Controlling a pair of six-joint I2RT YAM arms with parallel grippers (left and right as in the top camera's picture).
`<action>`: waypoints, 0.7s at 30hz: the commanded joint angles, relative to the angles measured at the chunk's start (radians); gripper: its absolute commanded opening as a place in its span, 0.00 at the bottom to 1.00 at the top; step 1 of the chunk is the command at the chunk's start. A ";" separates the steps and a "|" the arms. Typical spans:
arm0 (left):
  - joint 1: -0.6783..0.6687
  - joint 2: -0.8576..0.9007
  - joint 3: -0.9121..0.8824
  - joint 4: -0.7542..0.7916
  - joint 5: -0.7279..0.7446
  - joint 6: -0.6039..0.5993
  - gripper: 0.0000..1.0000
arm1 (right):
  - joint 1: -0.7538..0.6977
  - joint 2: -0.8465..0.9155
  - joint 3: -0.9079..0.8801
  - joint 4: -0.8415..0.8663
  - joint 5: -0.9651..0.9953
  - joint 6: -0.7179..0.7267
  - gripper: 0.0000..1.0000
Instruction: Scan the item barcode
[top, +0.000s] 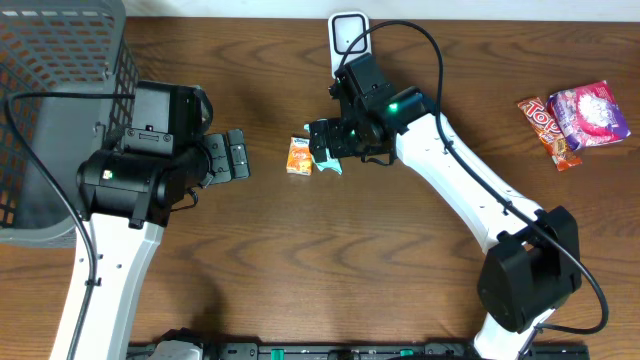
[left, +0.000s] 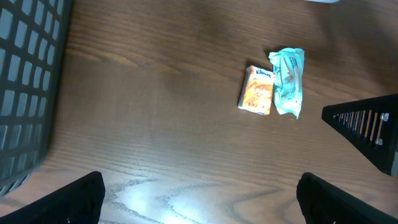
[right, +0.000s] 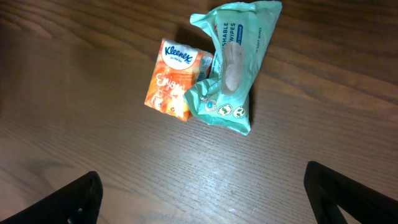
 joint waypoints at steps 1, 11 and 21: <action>0.001 0.002 -0.002 -0.002 -0.013 0.006 0.98 | 0.010 0.009 -0.012 0.002 -0.005 0.011 0.99; 0.001 0.002 -0.002 -0.002 -0.013 0.006 0.98 | 0.010 0.009 -0.037 0.005 0.002 0.049 0.99; 0.001 0.002 -0.002 -0.002 -0.013 0.006 0.98 | 0.010 0.009 -0.105 0.070 0.002 0.100 0.99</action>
